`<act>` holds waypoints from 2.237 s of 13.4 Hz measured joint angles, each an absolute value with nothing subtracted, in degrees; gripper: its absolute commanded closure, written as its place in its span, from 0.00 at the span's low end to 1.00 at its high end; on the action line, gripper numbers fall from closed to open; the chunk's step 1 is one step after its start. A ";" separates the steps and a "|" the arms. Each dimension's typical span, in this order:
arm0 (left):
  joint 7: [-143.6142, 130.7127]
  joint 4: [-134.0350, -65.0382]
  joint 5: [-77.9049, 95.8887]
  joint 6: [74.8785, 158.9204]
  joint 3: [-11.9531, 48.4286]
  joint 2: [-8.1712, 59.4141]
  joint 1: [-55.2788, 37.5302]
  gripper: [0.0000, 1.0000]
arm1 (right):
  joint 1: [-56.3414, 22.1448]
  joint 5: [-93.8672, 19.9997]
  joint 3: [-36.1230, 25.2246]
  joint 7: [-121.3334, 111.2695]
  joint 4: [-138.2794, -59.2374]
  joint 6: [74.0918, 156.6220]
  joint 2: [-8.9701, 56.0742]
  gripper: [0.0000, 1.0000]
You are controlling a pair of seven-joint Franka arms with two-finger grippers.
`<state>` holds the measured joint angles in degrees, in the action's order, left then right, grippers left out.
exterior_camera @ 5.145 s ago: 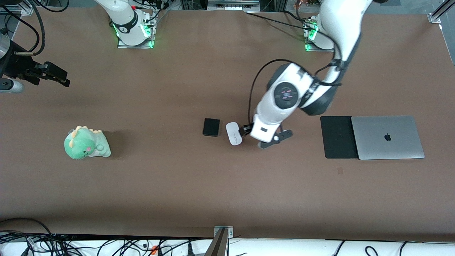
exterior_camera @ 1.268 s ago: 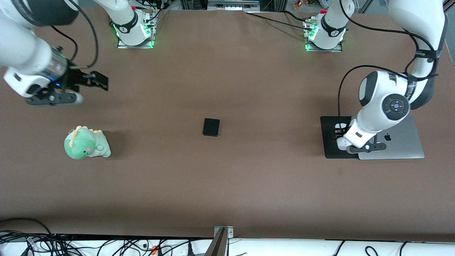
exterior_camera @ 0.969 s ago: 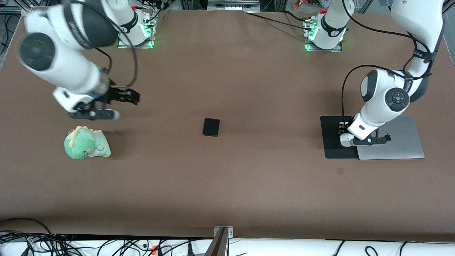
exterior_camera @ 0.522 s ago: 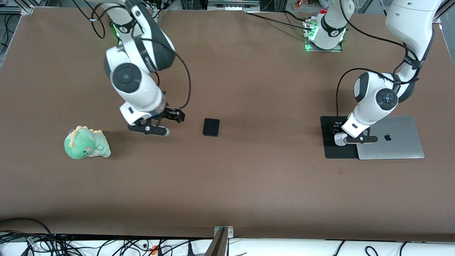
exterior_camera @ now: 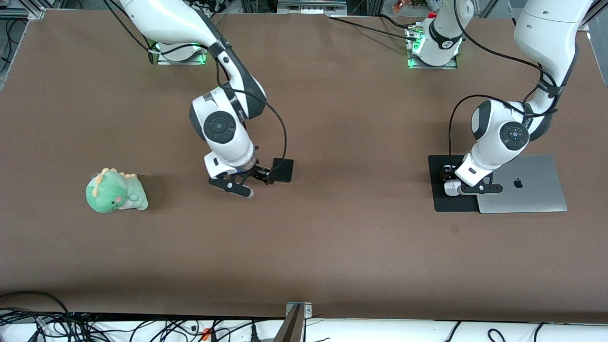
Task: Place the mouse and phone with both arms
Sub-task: 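Carry the mouse onto the black pad while the right gripper reaches the phone, then release the mouse and raise the left gripper while the right gripper grasps the phone, then carry the black phone toward the green plush toy with the right gripper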
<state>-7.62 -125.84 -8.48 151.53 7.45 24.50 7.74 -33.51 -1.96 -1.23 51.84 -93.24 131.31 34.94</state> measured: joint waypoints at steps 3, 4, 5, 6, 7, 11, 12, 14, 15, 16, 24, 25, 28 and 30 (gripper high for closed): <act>-7.54 -124.00 -8.60 149.94 7.43 22.86 7.82 0.00 | -35.86 -1.57 -1.26 52.20 -93.12 132.72 36.80 0.00; -7.42 -122.84 -8.65 147.48 7.45 21.36 7.83 0.00 | -36.76 -0.67 -1.26 52.20 -93.12 134.03 37.32 0.00; -7.37 -121.28 -8.66 143.81 7.48 19.55 7.84 0.00 | -37.54 0.31 -1.26 52.20 -93.10 134.85 37.82 0.00; -7.33 -119.06 -8.67 138.70 7.50 17.42 7.85 0.00 | -38.19 0.95 -1.26 52.20 -93.10 135.37 38.42 0.00; -7.25 -116.45 -8.67 133.13 7.52 15.38 7.85 0.00 | -38.74 1.27 -1.27 52.20 -93.09 136.16 39.02 0.00; -6.22 -102.58 -8.20 110.54 7.96 9.39 7.86 0.00 | -40.07 3.15 -1.31 52.20 -93.08 139.53 41.09 0.00; -6.17 -99.39 -7.94 106.16 8.11 8.21 7.86 0.00 | -40.25 4.26 -1.31 52.19 -93.07 139.81 41.33 0.00; -6.09 -94.62 -6.82 99.61 8.40 5.89 7.86 0.00 | -40.46 5.30 -1.33 51.90 -93.07 140.17 41.60 0.00; -6.02 -92.93 -6.29 97.50 8.45 5.21 7.86 0.00 | -40.56 5.48 -1.35 51.48 -93.10 140.32 41.78 0.00; -5.96 -91.51 -5.60 96.18 8.47 4.92 7.86 0.00 | -40.72 5.56 -1.35 50.86 -93.23 140.94 42.06 0.00; -5.92 -88.31 -0.98 95.59 8.27 6.03 7.95 0.00 | -41.11 5.63 -1.56 48.46 -96.47 146.10 43.20 0.00; -5.92 -88.25 0.18 95.59 8.15 6.24 8.09 0.00 | -41.12 5.64 -1.56 48.40 -97.24 147.29 43.21 0.00; -5.92 -88.13 1.05 95.59 7.69 6.67 9.13 0.00 | -41.18 5.75 -1.63 48.35 -97.79 148.12 43.21 0.27; -5.79 -88.04 1.07 95.59 7.53 6.67 10.10 0.00 | -41.25 5.85 -1.71 48.19 -97.80 147.96 42.91 0.73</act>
